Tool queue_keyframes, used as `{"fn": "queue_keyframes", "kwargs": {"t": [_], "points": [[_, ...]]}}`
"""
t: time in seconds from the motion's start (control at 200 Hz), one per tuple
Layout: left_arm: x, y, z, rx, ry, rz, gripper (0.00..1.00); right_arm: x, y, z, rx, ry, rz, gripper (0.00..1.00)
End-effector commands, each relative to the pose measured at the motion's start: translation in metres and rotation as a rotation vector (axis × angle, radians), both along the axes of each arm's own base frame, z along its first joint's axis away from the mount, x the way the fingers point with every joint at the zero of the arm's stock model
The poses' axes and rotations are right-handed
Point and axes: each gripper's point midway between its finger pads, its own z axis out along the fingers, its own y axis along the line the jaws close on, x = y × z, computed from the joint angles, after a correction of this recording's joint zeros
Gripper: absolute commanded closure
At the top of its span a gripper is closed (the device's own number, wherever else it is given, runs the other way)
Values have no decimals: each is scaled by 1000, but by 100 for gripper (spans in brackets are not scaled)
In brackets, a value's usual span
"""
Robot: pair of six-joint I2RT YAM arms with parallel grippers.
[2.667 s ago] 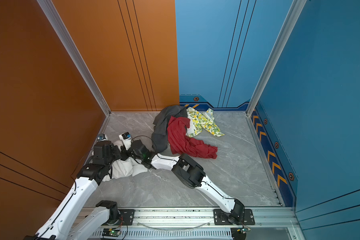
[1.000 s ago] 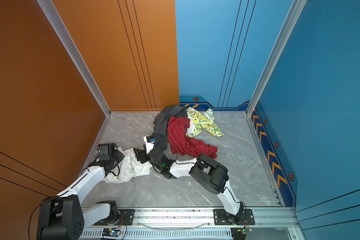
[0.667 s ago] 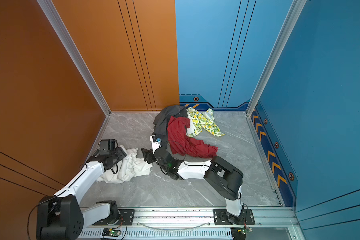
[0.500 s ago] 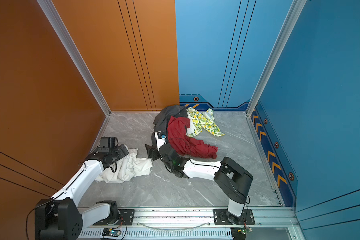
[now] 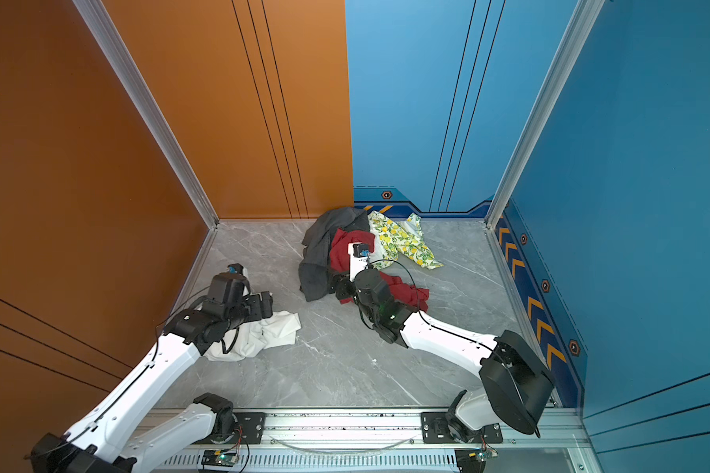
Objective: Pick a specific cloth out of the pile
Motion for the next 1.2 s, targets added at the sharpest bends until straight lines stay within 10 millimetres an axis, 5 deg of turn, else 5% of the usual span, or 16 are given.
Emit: {"fn": "queue_keyframes", "kwargs": {"t": [0.0,0.225,0.591,0.986,1.196], "points": [[-10,-28,-23,38,88,-67,12,-2,-19,-12,-2,67,-8,17],[-5,-67,-76,-7,191,-130,27,-1,-48,-18,-21,108,-42,18],[-17,-55,-131,28,327,-74,28,-1,-88,-11,-42,114,-115,19],[-26,-24,-133,-43,322,7,23,-1,-116,-12,-77,113,-170,19],[-6,-59,-81,-107,140,-134,9,1,-139,-8,-129,106,-214,15]]}}
